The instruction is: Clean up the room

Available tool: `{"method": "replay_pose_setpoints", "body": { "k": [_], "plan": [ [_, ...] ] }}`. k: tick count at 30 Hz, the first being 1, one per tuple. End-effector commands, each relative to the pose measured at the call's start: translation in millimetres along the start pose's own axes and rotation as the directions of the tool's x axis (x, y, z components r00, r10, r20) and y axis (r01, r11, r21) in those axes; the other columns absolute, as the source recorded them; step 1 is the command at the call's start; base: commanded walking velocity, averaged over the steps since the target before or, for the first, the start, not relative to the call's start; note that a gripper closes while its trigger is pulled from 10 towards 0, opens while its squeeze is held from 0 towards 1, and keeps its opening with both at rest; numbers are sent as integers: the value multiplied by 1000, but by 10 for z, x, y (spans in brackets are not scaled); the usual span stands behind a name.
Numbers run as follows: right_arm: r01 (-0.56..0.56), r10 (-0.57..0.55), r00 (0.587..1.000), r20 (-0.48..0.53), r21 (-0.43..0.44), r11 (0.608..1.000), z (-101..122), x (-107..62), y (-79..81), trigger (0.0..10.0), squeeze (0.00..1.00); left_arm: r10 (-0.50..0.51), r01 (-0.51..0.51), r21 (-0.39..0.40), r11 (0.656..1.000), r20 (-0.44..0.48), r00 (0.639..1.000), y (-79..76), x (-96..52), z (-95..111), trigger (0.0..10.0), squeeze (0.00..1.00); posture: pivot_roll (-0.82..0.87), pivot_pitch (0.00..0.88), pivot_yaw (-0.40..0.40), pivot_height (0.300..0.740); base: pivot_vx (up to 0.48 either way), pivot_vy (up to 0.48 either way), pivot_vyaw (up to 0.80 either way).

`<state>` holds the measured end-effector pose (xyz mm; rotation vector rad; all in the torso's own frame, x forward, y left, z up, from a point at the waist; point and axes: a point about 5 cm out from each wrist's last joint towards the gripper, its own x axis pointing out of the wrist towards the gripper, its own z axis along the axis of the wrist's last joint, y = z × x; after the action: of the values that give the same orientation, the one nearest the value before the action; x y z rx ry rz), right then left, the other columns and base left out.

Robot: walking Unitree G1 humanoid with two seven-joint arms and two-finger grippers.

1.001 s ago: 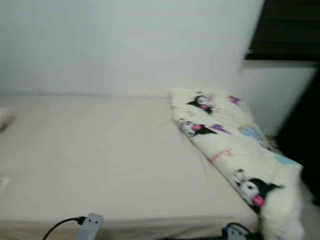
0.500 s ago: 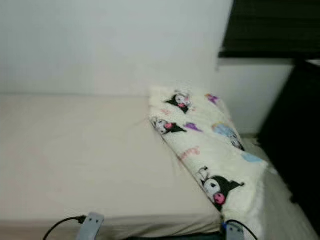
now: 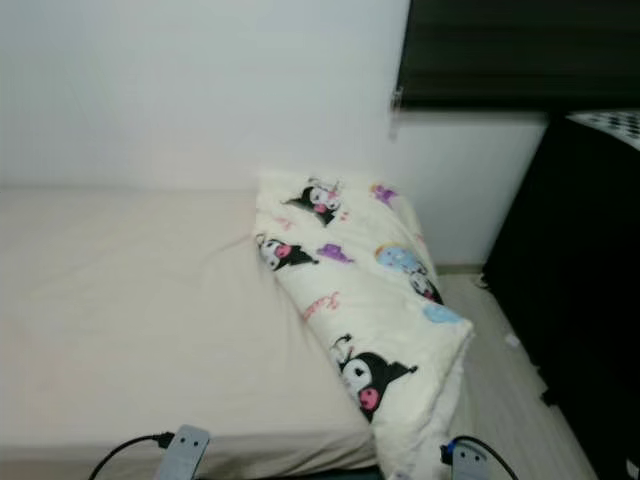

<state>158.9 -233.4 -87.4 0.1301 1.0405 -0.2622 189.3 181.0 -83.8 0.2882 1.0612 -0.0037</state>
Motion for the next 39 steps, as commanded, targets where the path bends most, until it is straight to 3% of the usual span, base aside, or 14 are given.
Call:
{"method": "replay_pose_setpoints", "body": {
  "k": [1, 10, 12, 16, 18, 20, 21, 22, 23, 27, 28, 39],
  "plan": [
    [-1, 1, 1000, 7, 18, 1000, 4, 0, 9, 10000, 0, -5, 5, -3, 1000, -25, 1000, 11, -3, -77, 10000, 0, -142, 0, -10, 735, 0, 0, 0],
    [-1, 0, 999, 40, 36, 999, 91, 7, 13, 10000, 0, -6, 6, -7, 1000, -28, 1000, 29, -3, -93, 10000, 0, -144, 0, -10, 735, 0, 0, 0],
    [-6, -9, 991, 132, 116, 993, 316, 7, -22, 10000, 0, -7, 7, -10, 1000, -30, 1000, 36, -4, -104, 10000, 0, -139, 0, -8, 735, 0, 0, 0],
    [-19, -20, 977, 210, 183, 983, 511, -3, -61, 10000, 0, -7, 7, -12, 1000, -30, 1000, 39, -4, -109, 10000, 0, -139, 0, -8, 735, 0, 0, 0],
    [-38, -74, 936, 345, 307, 951, 931, -64, -214, 10000, 0, -6, 6, -12, 1000, -31, 1000, 42, -4, -110, 10000, 0, -141, 0, -3, 735, 0, 0, 0],
    [-79, -105, 885, 453, 370, 926, 1273, -153, -346, 10000, 0, -5, 4, -11, 1000, -31, 1000, 43, -4, -110, 10000, 0, -140, 0, -3, 735, 0, 0, 0],
    [-94, -105, 868, 486, 368, 925, 1380, -188, -379, 10000, 792, -4, 4, -12, 1000, -31, 1000, 43, -4, -110, 10000, 0, -140, 0, -3, 735, 0, 0, 0],
    [-94, -105, 868, 486, 368, 925, 1380, -188, -379, 10000, 792, -4, 4, -12, 1000, -31, 1000, 43, -4, -110, 10000, 0, -140, 0, -3, 735, 0, 0, 0],
    [-100, -105, 848, 519, 351, 931, 1498, -228, -408, 10000, 1000, -3, 3, -13, 1000, -30, 1000, 43, -4, -110, 10000, 0, -140, 0, -3, 735, 0, 0, 0],
    [-114, -99, 818, 567, 329, 938, 1669, -292, -441, 10000, 1000, -2, 2, -18, 1000, -30, 1000, 41, -4, -110, 10000, 0, -140, 0, -3, 735, 0, 0, 0],
    [-127, -94, 801, 591, 323, 938, 1747, -323, -449, 10000, 0, -2, 2, -20, 1000, -30, 1000, 39, -5, -111, 10000, 0, -140, 0, -3, 735, 0, 0, 0],
    [-171, -91, 759, 644, 332, 927, 1950, -420, -523, 10000, 0, 9, -11, -52, 999, -32, 999, 45, -5, -119, 10000, 0, -138, 0, -5, 700, 0, 0, 0]
  ]
}}
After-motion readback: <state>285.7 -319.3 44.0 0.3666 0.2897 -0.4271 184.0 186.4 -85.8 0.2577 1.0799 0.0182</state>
